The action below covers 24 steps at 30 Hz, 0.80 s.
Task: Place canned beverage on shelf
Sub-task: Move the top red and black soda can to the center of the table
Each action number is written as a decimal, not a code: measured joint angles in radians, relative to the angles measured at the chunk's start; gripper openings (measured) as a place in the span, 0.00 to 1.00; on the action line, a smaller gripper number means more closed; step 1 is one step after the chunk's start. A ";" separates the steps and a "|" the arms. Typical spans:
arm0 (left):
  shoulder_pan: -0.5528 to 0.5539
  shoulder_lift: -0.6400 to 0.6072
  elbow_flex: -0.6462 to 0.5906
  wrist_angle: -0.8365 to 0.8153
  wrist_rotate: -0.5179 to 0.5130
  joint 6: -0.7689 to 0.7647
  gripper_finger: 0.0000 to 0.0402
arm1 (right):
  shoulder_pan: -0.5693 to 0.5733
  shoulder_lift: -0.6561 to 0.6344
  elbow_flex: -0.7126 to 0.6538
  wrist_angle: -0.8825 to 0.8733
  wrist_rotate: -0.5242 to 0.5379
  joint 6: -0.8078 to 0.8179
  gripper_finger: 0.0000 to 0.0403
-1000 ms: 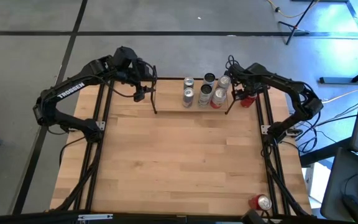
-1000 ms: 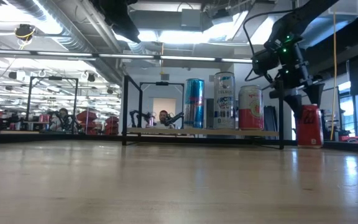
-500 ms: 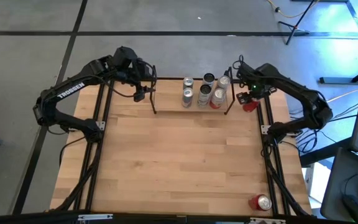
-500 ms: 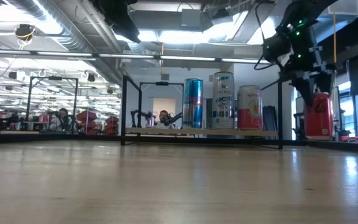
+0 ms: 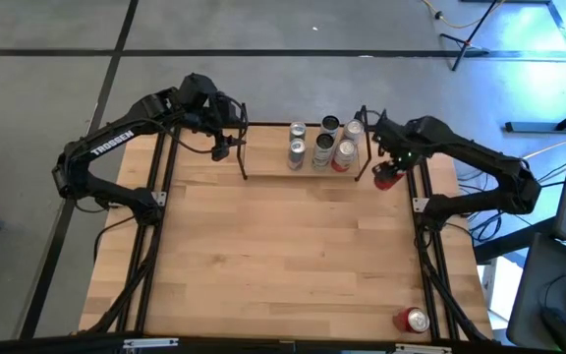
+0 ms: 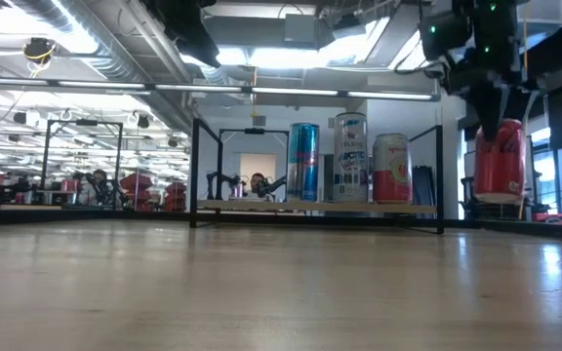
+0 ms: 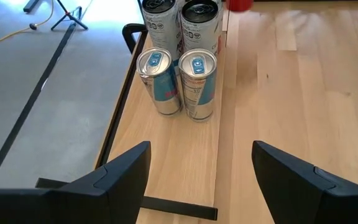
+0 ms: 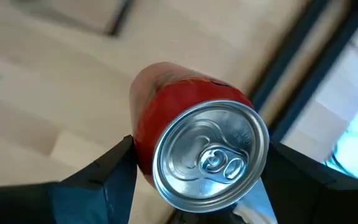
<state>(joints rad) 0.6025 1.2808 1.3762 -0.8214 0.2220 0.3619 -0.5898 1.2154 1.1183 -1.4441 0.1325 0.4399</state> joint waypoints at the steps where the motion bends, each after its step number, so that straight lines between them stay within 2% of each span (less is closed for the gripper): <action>1: -0.002 0.000 0.000 0.001 0.000 -0.008 0.67 | 0.036 -0.002 0.000 0.008 -0.010 0.000 0.65; 6: -0.014 0.000 0.000 0.001 -0.001 -0.024 0.67 | 0.228 -0.003 0.001 0.042 -0.035 0.004 0.65; 12: -0.046 0.000 0.000 -0.001 -0.001 -0.086 0.67 | 0.426 0.006 0.001 0.224 -0.038 0.025 0.65; 20: -0.141 0.000 0.000 -0.016 0.007 -0.155 0.67 | 0.568 0.141 0.004 0.541 -0.039 -0.052 0.65; 24: -0.200 0.000 0.000 -0.017 0.005 -0.194 0.67 | 0.599 0.255 0.073 0.558 -0.038 -0.112 0.65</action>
<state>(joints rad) 0.4020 1.2808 1.3762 -0.8387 0.2273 0.1677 0.0096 1.4704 1.1909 -0.8859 0.0946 0.3276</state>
